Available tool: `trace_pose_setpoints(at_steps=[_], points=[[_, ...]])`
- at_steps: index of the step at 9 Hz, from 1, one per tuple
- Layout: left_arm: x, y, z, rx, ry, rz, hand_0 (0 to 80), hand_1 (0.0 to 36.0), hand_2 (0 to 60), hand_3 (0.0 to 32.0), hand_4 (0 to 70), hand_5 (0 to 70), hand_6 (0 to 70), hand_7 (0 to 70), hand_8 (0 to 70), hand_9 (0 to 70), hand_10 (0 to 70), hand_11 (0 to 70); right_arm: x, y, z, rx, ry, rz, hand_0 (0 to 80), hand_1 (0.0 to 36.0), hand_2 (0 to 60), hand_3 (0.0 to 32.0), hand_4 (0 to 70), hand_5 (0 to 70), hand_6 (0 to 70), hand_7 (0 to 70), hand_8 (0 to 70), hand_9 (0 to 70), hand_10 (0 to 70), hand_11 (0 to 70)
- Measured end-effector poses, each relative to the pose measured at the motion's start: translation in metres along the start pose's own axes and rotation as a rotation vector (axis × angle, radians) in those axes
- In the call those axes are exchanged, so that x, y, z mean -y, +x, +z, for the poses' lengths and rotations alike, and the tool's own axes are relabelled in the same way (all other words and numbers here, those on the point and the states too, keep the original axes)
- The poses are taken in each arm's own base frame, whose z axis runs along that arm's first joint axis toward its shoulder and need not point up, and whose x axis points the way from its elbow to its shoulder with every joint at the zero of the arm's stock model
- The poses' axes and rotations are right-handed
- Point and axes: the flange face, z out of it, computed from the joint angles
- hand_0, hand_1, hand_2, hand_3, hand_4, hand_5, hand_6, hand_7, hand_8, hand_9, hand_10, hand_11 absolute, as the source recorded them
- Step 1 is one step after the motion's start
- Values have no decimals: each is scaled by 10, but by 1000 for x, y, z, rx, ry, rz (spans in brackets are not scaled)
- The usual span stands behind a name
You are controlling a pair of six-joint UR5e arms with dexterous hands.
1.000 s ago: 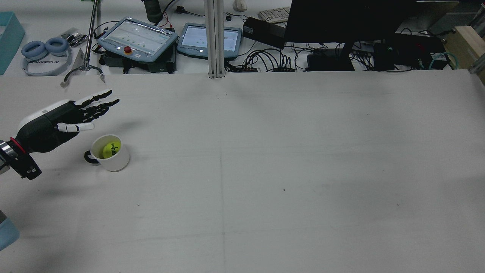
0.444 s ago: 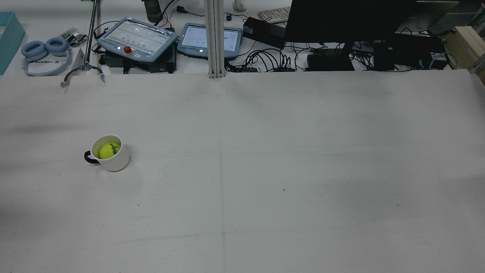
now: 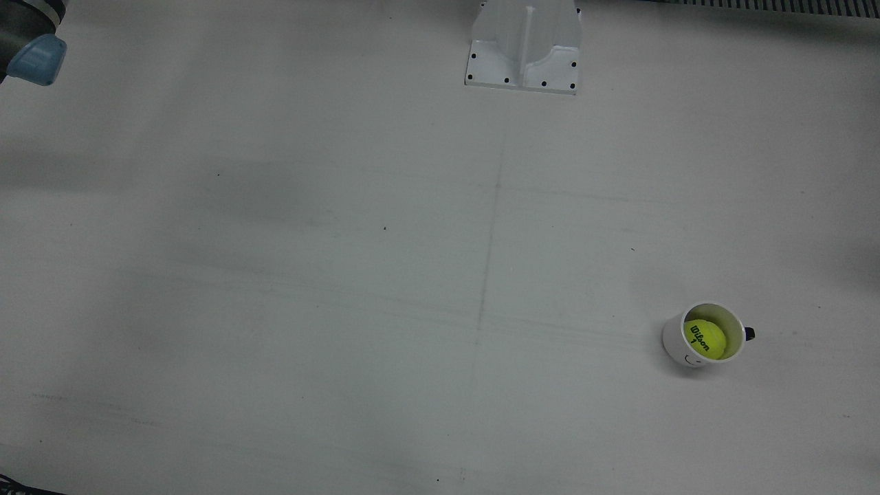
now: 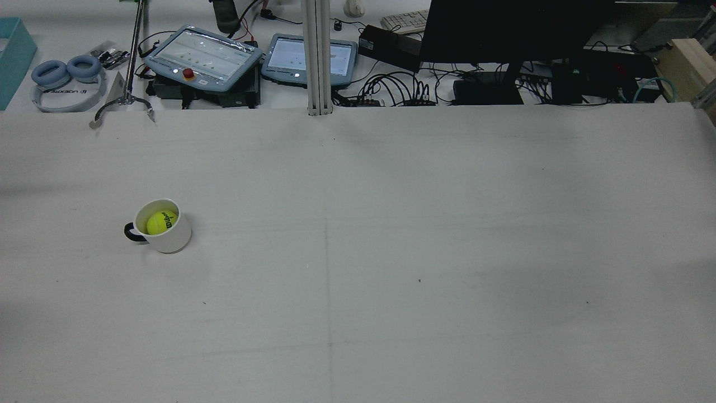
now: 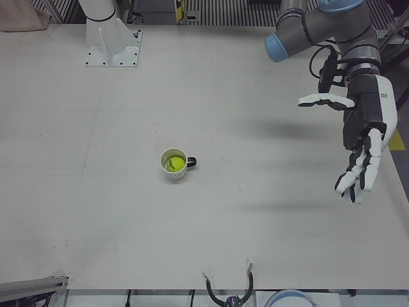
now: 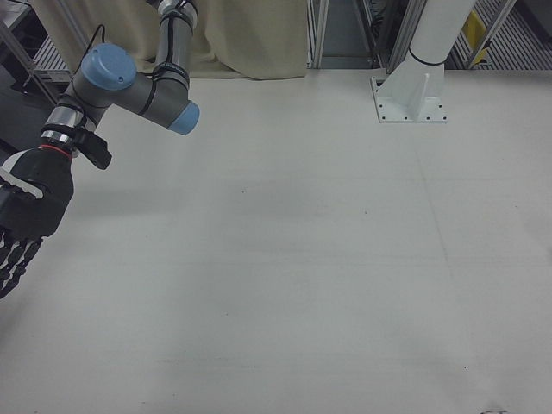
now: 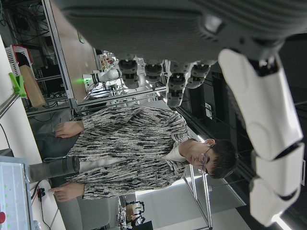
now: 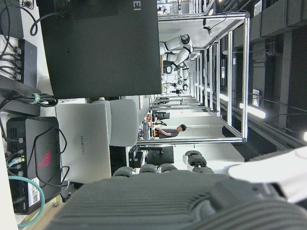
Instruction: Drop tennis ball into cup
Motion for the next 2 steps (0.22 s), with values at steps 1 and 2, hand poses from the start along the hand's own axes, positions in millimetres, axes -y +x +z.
trace_pose_setpoints(at_steps=[1, 2], points=[[3, 2, -7, -5, 1, 0, 467, 136, 182, 0, 94, 93, 266, 86, 93, 68, 70, 113, 0, 0, 0, 0, 0, 0, 0, 0, 0, 0, 0, 0, 0, 0, 0, 0, 0, 0], [5, 2, -11, -5, 1, 0, 468, 136, 188, 0, 104, 96, 285, 87, 97, 68, 68, 110, 0, 0, 0, 0, 0, 0, 0, 0, 0, 0, 0, 0, 0, 0, 0, 0, 0, 0]])
